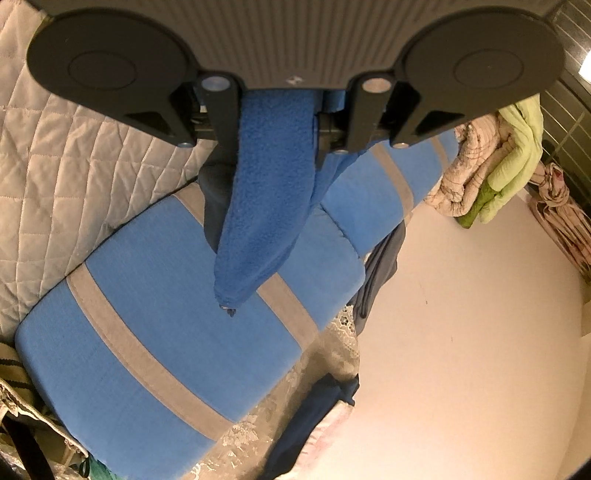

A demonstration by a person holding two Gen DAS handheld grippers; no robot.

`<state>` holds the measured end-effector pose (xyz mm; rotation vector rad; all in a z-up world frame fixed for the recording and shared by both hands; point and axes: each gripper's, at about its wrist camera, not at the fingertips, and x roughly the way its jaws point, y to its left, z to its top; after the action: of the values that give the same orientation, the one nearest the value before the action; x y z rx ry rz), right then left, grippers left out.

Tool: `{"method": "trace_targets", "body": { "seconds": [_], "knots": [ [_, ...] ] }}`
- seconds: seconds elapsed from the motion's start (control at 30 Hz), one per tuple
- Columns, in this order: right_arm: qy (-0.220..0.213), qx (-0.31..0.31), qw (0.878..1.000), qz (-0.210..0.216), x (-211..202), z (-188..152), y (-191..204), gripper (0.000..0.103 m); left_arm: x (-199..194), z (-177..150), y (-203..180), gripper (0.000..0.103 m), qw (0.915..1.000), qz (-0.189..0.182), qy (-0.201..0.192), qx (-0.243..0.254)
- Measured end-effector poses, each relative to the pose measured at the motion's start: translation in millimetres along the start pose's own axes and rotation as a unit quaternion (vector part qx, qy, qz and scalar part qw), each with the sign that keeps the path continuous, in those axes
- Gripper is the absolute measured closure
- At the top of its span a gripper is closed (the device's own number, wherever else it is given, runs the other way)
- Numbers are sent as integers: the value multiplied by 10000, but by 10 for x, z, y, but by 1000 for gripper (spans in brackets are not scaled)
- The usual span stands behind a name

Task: Fold clothes
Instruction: 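Lift the held fleece fold with both grippers and carry it over the hoodie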

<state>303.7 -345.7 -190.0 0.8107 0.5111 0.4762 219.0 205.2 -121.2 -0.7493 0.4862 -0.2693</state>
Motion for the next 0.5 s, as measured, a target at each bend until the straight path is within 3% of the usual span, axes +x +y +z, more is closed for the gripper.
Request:
{"method": "trace_targets", "body": {
  "seconds": [0.5],
  "knots": [
    [346, -215, 9992, 42, 328, -270, 281, 84, -241, 90, 181, 77, 9983, 510, -271, 72]
  ]
}}
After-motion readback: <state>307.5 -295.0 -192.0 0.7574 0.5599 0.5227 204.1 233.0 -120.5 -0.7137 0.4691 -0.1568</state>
